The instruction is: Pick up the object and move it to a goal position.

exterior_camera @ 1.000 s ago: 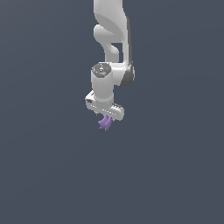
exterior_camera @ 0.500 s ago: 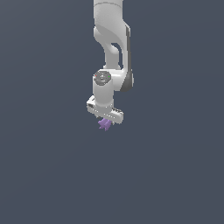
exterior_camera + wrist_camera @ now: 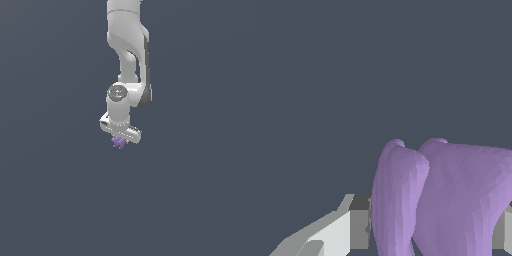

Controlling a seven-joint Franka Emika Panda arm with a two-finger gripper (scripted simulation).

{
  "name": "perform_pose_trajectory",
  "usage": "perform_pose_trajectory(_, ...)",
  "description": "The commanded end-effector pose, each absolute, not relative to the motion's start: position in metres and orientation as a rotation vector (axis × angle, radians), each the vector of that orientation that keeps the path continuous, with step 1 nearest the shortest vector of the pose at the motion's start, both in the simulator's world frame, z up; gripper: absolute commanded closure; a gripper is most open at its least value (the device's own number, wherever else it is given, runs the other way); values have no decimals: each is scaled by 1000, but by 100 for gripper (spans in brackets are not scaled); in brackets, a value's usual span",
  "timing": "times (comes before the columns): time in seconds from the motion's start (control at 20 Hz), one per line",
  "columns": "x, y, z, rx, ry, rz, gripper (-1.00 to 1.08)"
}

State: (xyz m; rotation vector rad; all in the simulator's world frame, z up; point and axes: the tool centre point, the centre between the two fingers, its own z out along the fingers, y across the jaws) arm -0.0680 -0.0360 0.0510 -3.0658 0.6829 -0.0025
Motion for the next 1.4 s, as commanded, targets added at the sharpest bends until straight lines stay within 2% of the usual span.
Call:
perform_pose_trajectory(0.0, -69, -37, 50, -3066, 685, 0, 108)
perform_pose_trajectory(0.7, -69, -28, 67, -3066, 683, -3, 108)
perform_pose_trajectory(1.05, -72, -6, 107, -3066, 684, -3, 108)
perform_pose_trajectory(1.35, -76, 22, 161, -3067, 685, -3, 108)
